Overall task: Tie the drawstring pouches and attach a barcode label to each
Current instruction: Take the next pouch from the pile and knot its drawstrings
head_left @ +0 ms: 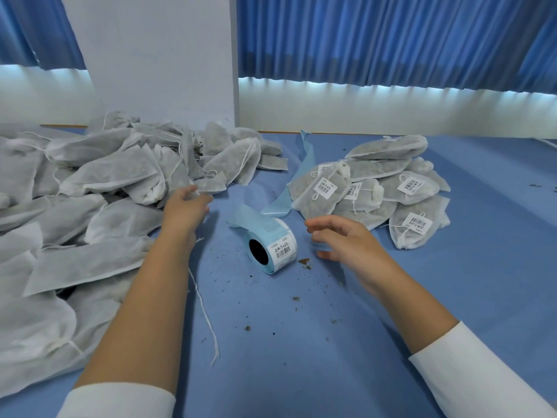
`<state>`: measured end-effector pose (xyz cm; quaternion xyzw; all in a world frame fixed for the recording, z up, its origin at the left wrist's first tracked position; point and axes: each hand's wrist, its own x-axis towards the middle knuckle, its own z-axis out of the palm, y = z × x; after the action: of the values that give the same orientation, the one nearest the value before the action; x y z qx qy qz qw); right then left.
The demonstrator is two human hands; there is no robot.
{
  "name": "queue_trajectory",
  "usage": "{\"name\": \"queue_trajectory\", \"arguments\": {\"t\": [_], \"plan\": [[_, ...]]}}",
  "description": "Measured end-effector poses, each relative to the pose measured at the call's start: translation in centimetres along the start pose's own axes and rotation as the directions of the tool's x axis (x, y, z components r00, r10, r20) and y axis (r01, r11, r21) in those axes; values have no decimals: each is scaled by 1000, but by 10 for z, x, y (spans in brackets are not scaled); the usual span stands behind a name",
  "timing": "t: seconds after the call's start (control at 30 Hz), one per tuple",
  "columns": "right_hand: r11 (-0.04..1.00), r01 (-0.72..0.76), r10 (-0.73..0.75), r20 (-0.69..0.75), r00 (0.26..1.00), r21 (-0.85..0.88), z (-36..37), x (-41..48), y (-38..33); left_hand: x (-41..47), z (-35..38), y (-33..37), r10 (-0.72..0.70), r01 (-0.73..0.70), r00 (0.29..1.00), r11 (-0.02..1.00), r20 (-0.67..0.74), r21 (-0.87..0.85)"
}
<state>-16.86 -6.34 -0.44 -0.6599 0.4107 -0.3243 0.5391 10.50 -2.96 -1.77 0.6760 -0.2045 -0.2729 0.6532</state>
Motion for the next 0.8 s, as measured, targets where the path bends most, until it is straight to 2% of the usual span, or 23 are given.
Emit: {"name": "queue_trajectory", "arguments": {"t": [0.07,0.17,0.3,0.4,0.5,0.63,0.8], "plan": [[1000,-5,5,4,1000,-3,0,0,0,3,-1,3,-65,70,997,982,34,-178],[1000,-6,6,3,1000,-5,0,0,0,3,-4,5,-137,151,988,926,65,-347],[1000,-9,9,1,1000,-12,1,0,0,-1,-5,11,-160,140,987,872,-1,-469],[1000,-7,7,-1,1000,-14,1,0,0,-12,-2,20,-177,174,983,868,38,-465],[1000,-9,9,1,1000,-13,1,0,-1,-27,0,32,-202,264,963,839,178,-475],[1000,0,0,-3,1000,-10,1,0,-2,-45,-2,49,-143,320,924,795,354,-515],[1000,15,-14,-37,999,26,1,0,-2,-59,-1,57,-95,304,876,870,474,-389]]}}
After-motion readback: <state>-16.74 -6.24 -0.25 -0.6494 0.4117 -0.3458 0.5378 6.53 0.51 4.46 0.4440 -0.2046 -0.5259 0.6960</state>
